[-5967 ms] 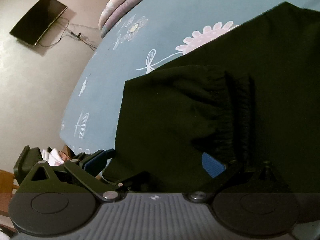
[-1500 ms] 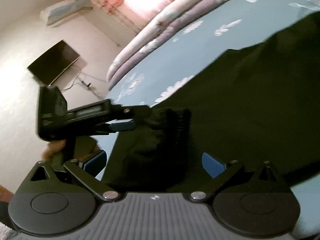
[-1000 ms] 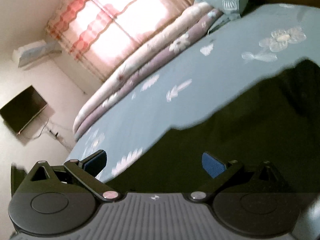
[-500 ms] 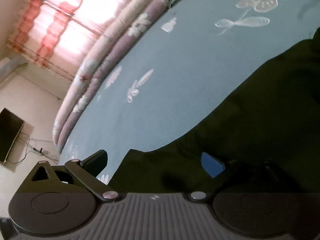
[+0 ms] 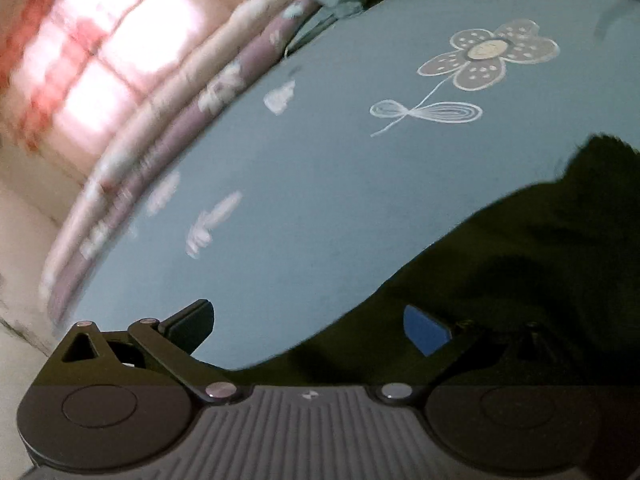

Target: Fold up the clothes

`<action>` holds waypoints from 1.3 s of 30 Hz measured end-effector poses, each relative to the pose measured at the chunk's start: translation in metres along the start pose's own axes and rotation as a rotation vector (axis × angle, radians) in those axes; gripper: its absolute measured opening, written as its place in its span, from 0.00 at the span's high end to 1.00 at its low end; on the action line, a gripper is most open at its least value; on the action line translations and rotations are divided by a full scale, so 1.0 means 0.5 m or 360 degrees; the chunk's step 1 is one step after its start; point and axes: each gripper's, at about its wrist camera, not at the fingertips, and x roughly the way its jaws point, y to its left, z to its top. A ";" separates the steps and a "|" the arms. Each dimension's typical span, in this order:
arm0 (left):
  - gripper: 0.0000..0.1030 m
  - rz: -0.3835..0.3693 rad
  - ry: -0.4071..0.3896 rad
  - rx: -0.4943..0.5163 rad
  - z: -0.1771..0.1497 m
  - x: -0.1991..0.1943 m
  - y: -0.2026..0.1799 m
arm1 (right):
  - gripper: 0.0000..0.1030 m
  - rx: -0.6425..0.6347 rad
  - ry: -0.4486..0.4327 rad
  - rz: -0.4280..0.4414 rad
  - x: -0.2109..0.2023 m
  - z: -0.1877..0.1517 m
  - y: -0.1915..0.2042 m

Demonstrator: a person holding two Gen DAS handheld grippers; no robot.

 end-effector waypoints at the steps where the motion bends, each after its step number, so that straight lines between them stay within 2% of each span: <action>1: 0.01 0.0007 0.0001 -0.0004 0.001 0.001 0.002 | 0.00 0.0024 -0.0008 0.0044 -0.014 -0.003 0.002; 3: 0.01 0.0032 0.0014 -0.0016 0.001 0.005 0.006 | 0.00 -0.0011 0.0015 0.0139 -0.028 -0.015 0.029; 7: 0.01 0.0054 0.0017 0.0008 -0.002 0.004 0.004 | 0.00 -0.0116 0.0181 0.0246 -0.011 -0.054 0.092; 9: 0.01 0.0057 0.0006 0.0019 -0.003 0.001 0.002 | 0.00 -0.0149 0.0268 0.0209 0.011 -0.077 0.109; 13: 0.01 0.0057 0.0007 0.0033 -0.005 -0.002 0.002 | 0.00 -0.0169 0.0278 0.0122 0.015 -0.105 0.088; 16: 0.01 0.0058 0.0025 0.0055 -0.007 0.003 -0.001 | 0.00 -0.0101 0.0264 0.0156 -0.011 -0.113 0.052; 21: 0.01 0.0087 0.0048 0.0110 -0.013 0.010 -0.014 | 0.00 -0.0179 0.0316 0.0023 -0.054 -0.119 0.038; 25: 0.01 0.0076 0.0049 0.0134 -0.018 0.009 -0.021 | 0.00 -0.0549 0.0248 -0.0140 -0.079 -0.107 0.103; 28: 0.01 0.0085 0.0056 0.0140 -0.020 0.011 -0.023 | 0.00 -0.1081 0.0209 -0.0301 -0.052 -0.125 0.157; 30: 0.01 0.0095 0.0059 0.0144 -0.020 0.013 -0.023 | 0.00 -0.1338 0.0284 -0.0339 -0.017 -0.146 0.157; 32: 0.01 0.0099 0.0058 0.0144 -0.020 0.015 -0.022 | 0.00 -0.1399 0.0350 -0.0372 0.007 -0.155 0.134; 34: 0.01 0.0102 0.0062 0.0141 -0.019 0.017 -0.022 | 0.00 -0.1365 0.0375 -0.0366 0.006 -0.158 0.107; 39: 0.01 0.0109 0.0076 0.0142 -0.018 0.024 -0.020 | 0.00 -0.1326 0.0401 -0.0403 -0.054 -0.165 0.087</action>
